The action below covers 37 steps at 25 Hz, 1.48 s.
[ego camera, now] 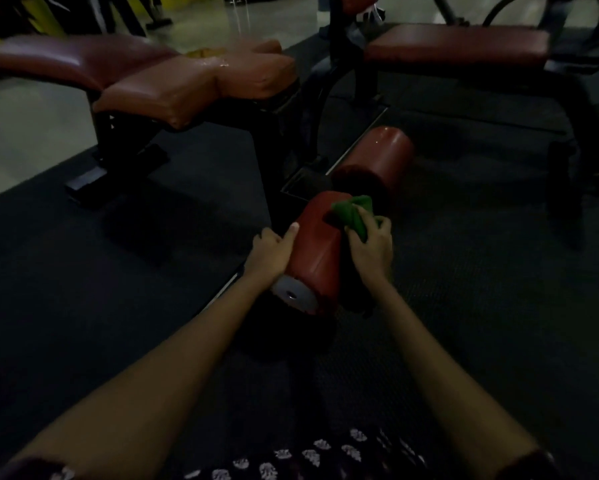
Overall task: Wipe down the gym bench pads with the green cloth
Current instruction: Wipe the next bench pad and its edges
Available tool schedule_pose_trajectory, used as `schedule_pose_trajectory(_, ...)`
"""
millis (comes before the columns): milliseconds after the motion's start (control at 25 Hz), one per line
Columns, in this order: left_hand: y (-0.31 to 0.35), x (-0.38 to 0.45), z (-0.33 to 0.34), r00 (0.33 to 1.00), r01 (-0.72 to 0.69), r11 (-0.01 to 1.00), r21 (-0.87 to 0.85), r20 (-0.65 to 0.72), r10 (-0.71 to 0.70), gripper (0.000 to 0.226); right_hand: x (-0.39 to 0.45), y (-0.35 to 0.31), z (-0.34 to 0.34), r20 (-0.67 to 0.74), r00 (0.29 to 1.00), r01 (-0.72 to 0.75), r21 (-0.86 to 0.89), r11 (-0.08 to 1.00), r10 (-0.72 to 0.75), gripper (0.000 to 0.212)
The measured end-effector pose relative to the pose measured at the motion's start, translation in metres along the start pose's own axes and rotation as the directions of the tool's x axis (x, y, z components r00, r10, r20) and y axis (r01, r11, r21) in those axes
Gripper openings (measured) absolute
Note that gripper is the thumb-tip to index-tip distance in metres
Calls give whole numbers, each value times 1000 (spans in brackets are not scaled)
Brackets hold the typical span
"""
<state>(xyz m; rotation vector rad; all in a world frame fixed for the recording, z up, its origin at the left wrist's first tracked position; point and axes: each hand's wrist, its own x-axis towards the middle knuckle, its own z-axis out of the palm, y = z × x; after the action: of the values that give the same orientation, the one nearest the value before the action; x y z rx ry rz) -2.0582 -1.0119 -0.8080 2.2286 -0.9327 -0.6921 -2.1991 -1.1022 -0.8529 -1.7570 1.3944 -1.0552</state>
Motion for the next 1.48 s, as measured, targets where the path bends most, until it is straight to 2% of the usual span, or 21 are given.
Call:
schedule_pose_trajectory(40, 3, 6, 4, 999, 1, 1000, -22, -41, -2, 55, -28, 1, 4, -4, 1000, 19, 46, 999, -19, 47)
schedule_pose_trajectory(80, 7, 8, 12, 998, -21, 999, 38, -59, 24, 51, -58, 3, 7, -14, 999, 32, 107, 994, -31, 47)
schedule_pose_trajectory(160, 9, 7, 28, 976, -159, 945, 286, -96, 194, 49, -105, 9, 13, -49, 999, 30, 216, 976, -20, 45)
schedule_pose_trajectory(240, 5, 6, 39, 857, -416, 783, 463, -87, 507, 50, -97, 14, 16, -87, 996, -7, 308, 951, 36, 42)
schedule_pose_trajectory(280, 4, 8, 40, 798, -509, 712, 483, -45, 601, 53, -78, 18, 17, -97, 990, -64, 331, 941, 101, 43)
schedule_pose_trajectory(320, 3, 10, 37, 771, -557, 689, 463, -19, 637, 54, -57, 21, 17, -95, 976, -148, 359, 921, 194, 43)
schedule_pose_trajectory(400, 1, 13, 32, 772, -579, 715, 392, -16, 635, 54, -31, 21, 17, -110, 948, -236, 384, 892, 298, 43)
schedule_pose_trajectory(520, 0, 9, 31, 785, -569, 746, 346, -42, 619, 53, -67, 19, 28, -153, 951, -192, 391, 900, 269, 42)
schedule_pose_trajectory(640, 3, 6, 30, 798, -556, 768, 318, -54, 600, 53, -119, 16, 32, -149, 957, -144, 505, 851, 250, 37)
schedule_pose_trajectory(720, 3, 7, 28, 807, -546, 776, 316, -50, 589, 52, -104, 20, 34, -165, 949, -141, 541, 829, 268, 36)
schedule_pose_trajectory(800, 3, 7, 28, 808, -543, 777, 319, -54, 587, 52, -57, 29, 34, -133, 925, -226, 559, 797, 356, 37)
schedule_pose_trajectory(880, 3, 7, 29, 805, -545, 774, 322, -57, 590, 52, -11, 40, 29, -68, 892, -317, 611, 725, 447, 39)
schedule_pose_trajectory(960, 3, 10, 29, 805, -545, 774, 323, -57, 590, 52, 3, 45, 27, -7, 875, -336, 710, 618, 483, 39)
schedule_pose_trajectory(1080, 3, 9, 29, 808, -544, 776, 320, -51, 587, 51, -44, 48, 36, 133, 839, -409, 794, 450, 528, 42)
schedule_pose_trajectory(1160, 3, 9, 28, 809, -545, 779, 311, -51, 586, 52, -87, 50, 44, 290, 805, -503, 795, 337, 517, 39)
schedule_pose_trajectory(1200, 3, 9, 28, 810, -543, 782, 307, -54, 584, 52, -94, 52, 46, 318, 796, -532, 775, 342, 516, 36)
schedule_pose_trajectory(1240, 3, 9, 28, 811, -542, 783, 303, -56, 583, 52, -86, 56, 47, 277, 803, -534, 727, 431, 528, 33)
schedule_pose_trajectory(1360, 2, 10, 29, 809, -546, 785, 293, -59, 584, 51, -19, 56, 33, 119, 807, -488, 688, 538, 579, 32)
schedule_pose_trajectory(1440, 0, 12, 30, 805, -552, 783, 287, -62, 590, 50, 15, 43, 18, 22, 852, -434, 588, 682, 523, 38)
schedule_pose_trajectory(1480, -1, 13, 30, 802, -555, 783, 281, -68, 593, 50, 16, 33, 16, -22, 891, -393, 464, 794, 454, 40)
